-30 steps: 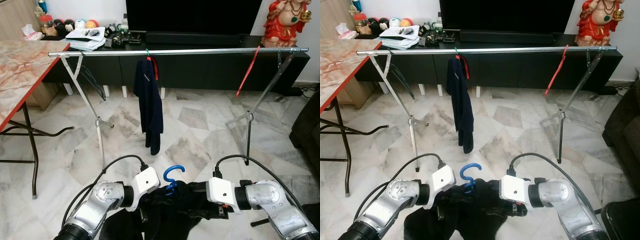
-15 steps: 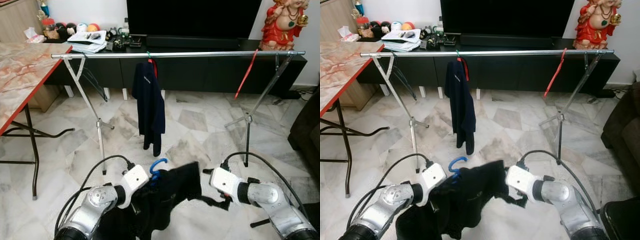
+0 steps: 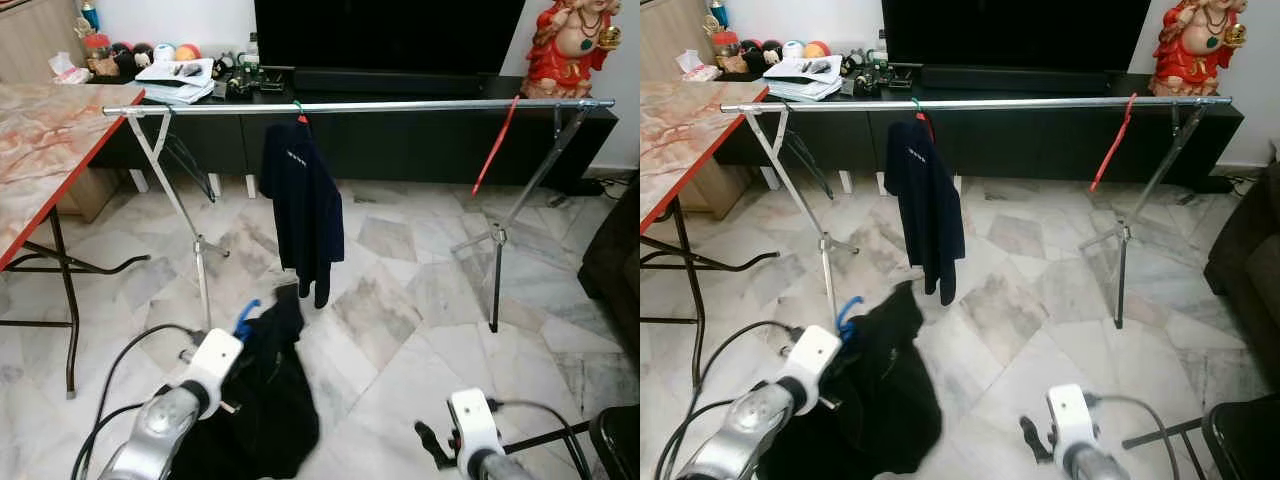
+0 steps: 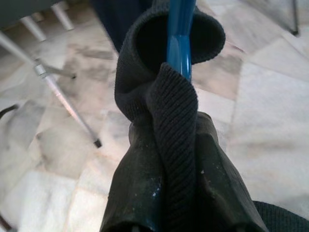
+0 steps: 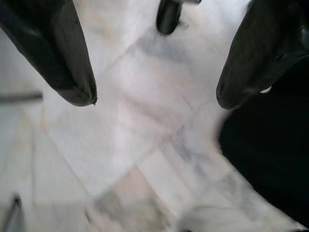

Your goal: Hang hanger

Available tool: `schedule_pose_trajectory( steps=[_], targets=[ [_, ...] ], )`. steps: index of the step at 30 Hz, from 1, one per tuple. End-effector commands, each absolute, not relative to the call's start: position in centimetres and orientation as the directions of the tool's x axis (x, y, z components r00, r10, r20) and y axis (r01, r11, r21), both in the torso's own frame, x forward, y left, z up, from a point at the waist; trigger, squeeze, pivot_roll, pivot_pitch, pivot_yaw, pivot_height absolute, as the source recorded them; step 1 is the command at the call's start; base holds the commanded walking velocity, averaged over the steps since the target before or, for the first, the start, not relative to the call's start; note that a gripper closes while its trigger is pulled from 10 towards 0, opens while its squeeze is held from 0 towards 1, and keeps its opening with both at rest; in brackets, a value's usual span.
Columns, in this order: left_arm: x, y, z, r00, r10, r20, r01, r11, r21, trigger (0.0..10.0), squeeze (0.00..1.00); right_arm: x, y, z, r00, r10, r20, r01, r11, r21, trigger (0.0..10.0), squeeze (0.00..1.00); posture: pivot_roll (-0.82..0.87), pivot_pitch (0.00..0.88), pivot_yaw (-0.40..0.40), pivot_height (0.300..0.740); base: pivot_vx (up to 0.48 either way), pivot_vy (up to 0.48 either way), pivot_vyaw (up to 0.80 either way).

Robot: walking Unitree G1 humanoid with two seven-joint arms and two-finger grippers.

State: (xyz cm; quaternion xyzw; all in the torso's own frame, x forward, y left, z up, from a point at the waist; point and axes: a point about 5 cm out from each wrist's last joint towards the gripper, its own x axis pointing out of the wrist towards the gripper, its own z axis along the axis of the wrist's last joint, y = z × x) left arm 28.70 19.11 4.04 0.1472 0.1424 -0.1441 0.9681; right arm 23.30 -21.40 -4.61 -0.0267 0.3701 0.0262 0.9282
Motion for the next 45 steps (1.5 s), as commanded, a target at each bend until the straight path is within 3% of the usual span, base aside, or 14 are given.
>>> schedule_pose_trajectory(
  steps=[1,4,12,17,24,45],
  targets=[
    [28.7,19.5,5.0,0.941,-0.225,-0.252,0.287,0.925,0.248,10.0,0.0,22.2,-21.2,-5.5,0.706,0.003,-0.708,-0.007,1.0,-0.003,10.0,0.0,-0.05,0.075,0.028,0.74,0.0,0.0,0.0],
    [27.9,19.7,4.7,0.947,-0.212,-0.242,0.271,0.931,0.245,10.0,0.0,21.1,-20.8,-6.3,0.685,-0.021,-0.729,0.031,1.0,0.001,10.0,0.0,-0.04,0.068,0.026,0.74,0.0,0.0,0.0],
    [24.0,22.0,4.3,0.98,-0.028,-0.197,0.062,0.983,0.171,10.0,0.0,18.4,-19.9,-8.0,0.639,-0.068,-0.766,0.141,0.99,0.03,10.0,0.0,-0.03,0.071,0.01,0.74,0.0,0.0,0.0],
    [22.6,21.9,4.0,0.977,-0.036,-0.21,0.064,0.989,0.13,10.0,0.0,17.5,-20.0,-8.4,0.624,-0.087,-0.776,0.139,0.99,0.0,10.0,0.0,-0.03,0.057,0.017,0.74,0.115,0.0,0.0],
    [23.7,21.4,4.6,0.978,-0.055,-0.199,0.075,0.993,0.092,10.0,0.0,17.0,-19.4,-8.7,0.612,-0.088,-0.786,0.15,0.989,0.005,10.0,0.0,-0.06,0.034,0.043,0.74,0.361,0.0,0.0],
    [23.0,21.2,4.7,0.971,-0.07,-0.227,0.084,0.995,0.052,10.0,0.0,15.3,-19.8,-9.5,0.547,-0.076,-0.834,0.058,0.997,-0.053,10.0,0.0,-0.07,0.0,0.043,0.74,0.432,0.0,0.0]
  ],
)
